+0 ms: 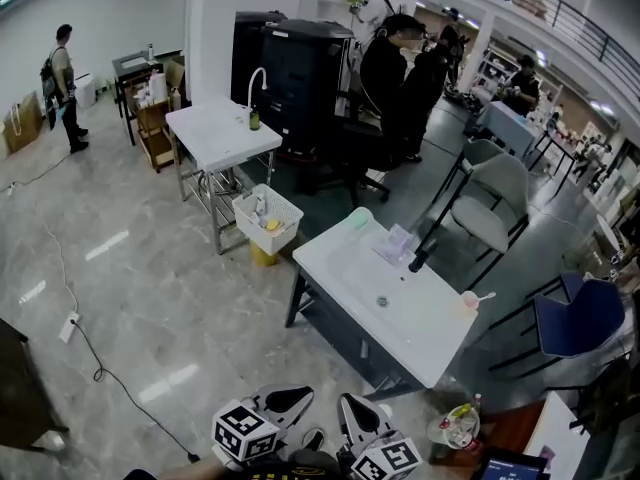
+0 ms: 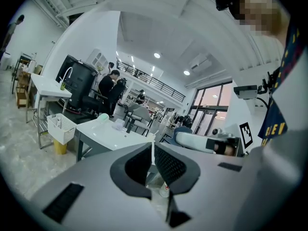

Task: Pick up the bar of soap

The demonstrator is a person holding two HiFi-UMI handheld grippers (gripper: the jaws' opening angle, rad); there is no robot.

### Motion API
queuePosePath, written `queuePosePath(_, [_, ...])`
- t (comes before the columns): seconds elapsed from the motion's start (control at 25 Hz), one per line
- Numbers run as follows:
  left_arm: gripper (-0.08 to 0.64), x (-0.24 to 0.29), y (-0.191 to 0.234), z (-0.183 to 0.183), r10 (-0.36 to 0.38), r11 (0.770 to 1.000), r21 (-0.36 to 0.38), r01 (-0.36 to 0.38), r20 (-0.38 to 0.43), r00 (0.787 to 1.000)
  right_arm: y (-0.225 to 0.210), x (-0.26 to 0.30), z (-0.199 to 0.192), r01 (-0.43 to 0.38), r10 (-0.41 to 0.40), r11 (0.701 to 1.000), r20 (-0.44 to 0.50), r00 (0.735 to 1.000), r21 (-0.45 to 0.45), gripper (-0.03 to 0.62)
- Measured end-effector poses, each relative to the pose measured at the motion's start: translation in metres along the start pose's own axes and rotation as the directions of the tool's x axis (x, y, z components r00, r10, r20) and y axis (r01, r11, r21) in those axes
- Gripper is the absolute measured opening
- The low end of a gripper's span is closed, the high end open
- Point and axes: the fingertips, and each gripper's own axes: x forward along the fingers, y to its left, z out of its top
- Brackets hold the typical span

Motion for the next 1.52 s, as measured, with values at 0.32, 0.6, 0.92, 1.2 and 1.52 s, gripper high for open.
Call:
queuePosePath(0.32, [0.015, 0.022, 0.037, 0.018, 0.05, 0.999, 0.003, -0.05, -0.001, 0.999, -0.022, 0.044, 0.002, -0.063, 0.063, 0.998, -0.021, 0.998, 0.021, 0.009])
queuePosePath(0.6, [0.015, 0.075, 0.068, 0.051, 0.09, 0.996, 0.022, -0.09, 0.01, 0.996, -0.074, 0.083, 0.027, -0.11, 0.11, 0.994, -0.016, 0.994, 0.019, 0.009])
queuePosePath(0.92, [0.015, 0.152, 0.085, 0.087, 0.093, 0.994, 0.061, -0.094, 0.018, 0.996, -0.153, 0.11, 0.061, -0.111, 0.11, 0.994, 0.007, 0.994, 0.025, 0.009])
queuePosePath(1.2, [0.015, 0.187, 0.095, 0.105, 0.109, 0.991, 0.071, -0.109, 0.008, 0.994, -0.202, 0.126, 0.083, -0.095, 0.094, 0.993, 0.025, 0.995, 0.065, 0.009])
queuePosePath(1.52, [0.015, 0.214, 0.124, 0.116, 0.114, 0.991, 0.067, -0.113, -0.008, 0.993, -0.234, 0.151, 0.085, -0.083, 0.082, 0.993, 0.013, 0.997, 0.087, 0.009])
